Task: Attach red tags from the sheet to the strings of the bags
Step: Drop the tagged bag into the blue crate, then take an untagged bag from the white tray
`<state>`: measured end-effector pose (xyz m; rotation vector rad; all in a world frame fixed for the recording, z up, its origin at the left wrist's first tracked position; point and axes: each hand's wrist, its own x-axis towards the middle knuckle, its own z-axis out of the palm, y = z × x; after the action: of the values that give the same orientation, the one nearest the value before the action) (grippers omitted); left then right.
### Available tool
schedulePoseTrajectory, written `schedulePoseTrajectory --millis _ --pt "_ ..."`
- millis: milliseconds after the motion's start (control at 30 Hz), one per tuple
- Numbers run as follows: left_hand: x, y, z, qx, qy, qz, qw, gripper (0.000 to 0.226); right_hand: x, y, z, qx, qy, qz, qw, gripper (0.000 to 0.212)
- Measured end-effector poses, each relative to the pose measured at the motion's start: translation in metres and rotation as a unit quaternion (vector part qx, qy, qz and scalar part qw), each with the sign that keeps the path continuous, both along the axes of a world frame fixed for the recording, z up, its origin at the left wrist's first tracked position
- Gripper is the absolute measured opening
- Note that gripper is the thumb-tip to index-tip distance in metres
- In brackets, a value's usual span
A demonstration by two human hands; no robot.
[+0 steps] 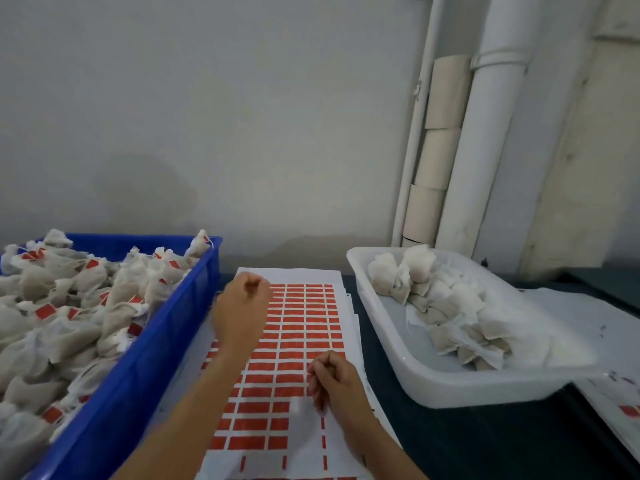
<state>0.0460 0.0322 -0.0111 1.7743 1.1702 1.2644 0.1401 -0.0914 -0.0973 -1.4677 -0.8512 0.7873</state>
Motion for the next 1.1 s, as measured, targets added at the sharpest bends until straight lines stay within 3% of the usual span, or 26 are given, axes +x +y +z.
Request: schedulePoseTrajectory --millis 167,333,567,733,1000,1100 --pt "0.001 -0.021 -0.070 -0.007 0.023 0.041 0.999 0.014 0.002 0.000 0.016 0.004 -0.043 -0.011 0.999 0.021" --pt "0.005 -0.014 -0.088 -0.066 0.094 -0.029 0.993 0.010 0.003 0.003 0.053 0.045 -0.081 -0.024 0.995 0.017" --pt "0.015 -0.009 -0.090 -0.114 0.112 -0.107 0.981 0.012 0.026 0.008 0.105 0.050 -0.091 -0.093 0.990 0.019" --pt "0.013 -0.004 -0.091 -0.112 0.126 -0.128 0.977 0.007 0.074 0.000 0.131 0.022 -0.106 -0.152 0.982 0.018" --pt "0.043 -0.013 -0.073 -0.099 0.124 -0.177 0.971 0.010 0.167 -0.042 0.118 -0.079 -0.036 -0.239 0.967 0.019" --pt "0.062 -0.020 -0.069 -0.089 0.105 -0.201 0.970 0.012 0.194 -0.059 0.105 -0.135 -0.103 -0.266 0.949 0.018"
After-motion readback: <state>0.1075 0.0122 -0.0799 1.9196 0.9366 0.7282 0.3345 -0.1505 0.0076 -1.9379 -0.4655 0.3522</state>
